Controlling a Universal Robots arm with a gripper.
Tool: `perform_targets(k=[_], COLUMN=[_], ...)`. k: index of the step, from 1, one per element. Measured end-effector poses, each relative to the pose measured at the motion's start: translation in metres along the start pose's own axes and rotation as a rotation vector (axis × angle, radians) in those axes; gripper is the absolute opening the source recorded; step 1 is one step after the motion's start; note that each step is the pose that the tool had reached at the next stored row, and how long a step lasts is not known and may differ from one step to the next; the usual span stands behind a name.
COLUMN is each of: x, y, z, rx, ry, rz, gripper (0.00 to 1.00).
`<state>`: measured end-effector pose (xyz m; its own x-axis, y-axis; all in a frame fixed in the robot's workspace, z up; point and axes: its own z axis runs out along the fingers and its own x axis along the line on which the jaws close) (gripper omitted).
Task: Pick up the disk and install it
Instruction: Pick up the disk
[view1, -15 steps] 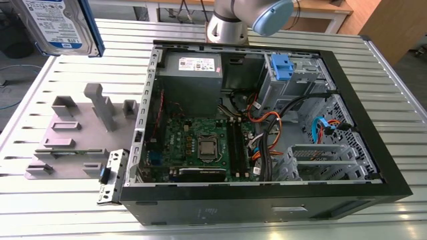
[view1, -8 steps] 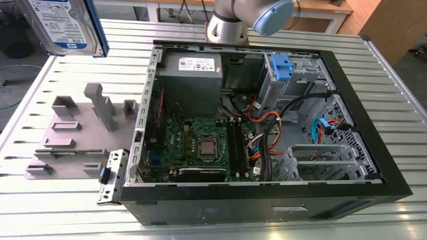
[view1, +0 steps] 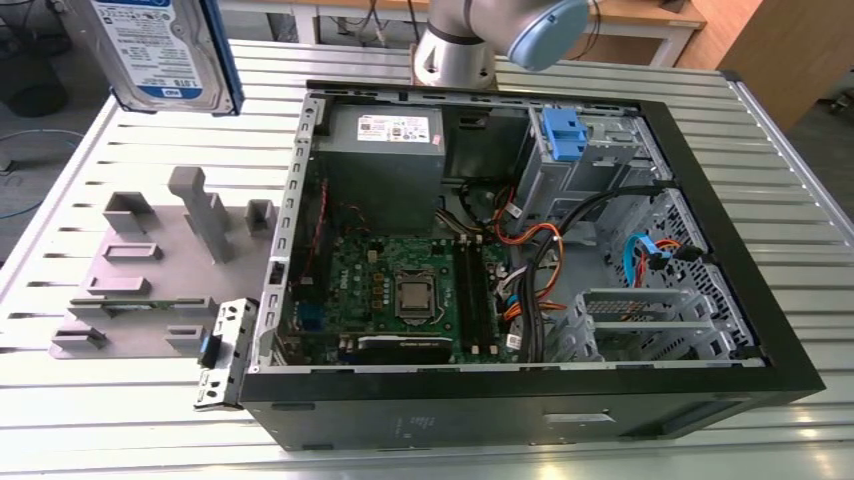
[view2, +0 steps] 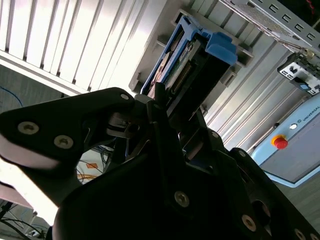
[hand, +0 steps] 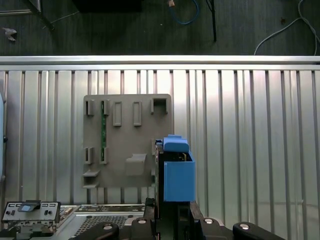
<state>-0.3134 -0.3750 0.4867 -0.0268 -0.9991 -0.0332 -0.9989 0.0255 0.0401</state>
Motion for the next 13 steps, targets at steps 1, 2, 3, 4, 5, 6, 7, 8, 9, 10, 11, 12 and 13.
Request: perform_targets(k=[1, 2, 3, 4, 5, 6, 7, 8, 9, 10, 11, 12, 13], x=[-0.0001, -0.0002, -0.0003, -0.0004, -0.0005, -0.0006, -0.0007, -0.0008, -0.0009, -0.0010, -0.0011, -0.0012, -0.0014], y=[-0.0035, -0.0068, -0.0106, -0.0141, -0.0176, -0.0211, -0.0250, -0.0291, -0.0335, -0.0376, -0.0419, -0.0462, -0.0507], z=[-0.0002, -0.0003, -0.0005, -0.0006, -0.0007, -0.0008, -0.0010, -0.0011, -0.0014, -0.0015, -0.0016, -0.0018, -0.0020], rx=[0.0000, 0.0000, -0.0001, -0.0001, 0.0000, 0.0000, 0.0000, 0.0001, -0.0001, -0.0001, 0.0000, 0.0000, -0.0001], ry=[0.0001, 0.0000, 0.0001, 0.0000, 0.0000, 0.0000, 0.0000, 0.0000, 0.0001, 0.0001, 0.0000, 0.0001, 0.0000], rz=[0.000, 0.000, 0.000, 0.000, 0.000, 0.000, 0.000, 0.000, 0.000, 0.000, 0.000, 0.000, 0.000], gripper=[0.35, 0.35, 0.35, 0.35, 0.35, 0.35, 0.35, 0.35, 0.35, 0.35, 0.35, 0.35, 0.35])
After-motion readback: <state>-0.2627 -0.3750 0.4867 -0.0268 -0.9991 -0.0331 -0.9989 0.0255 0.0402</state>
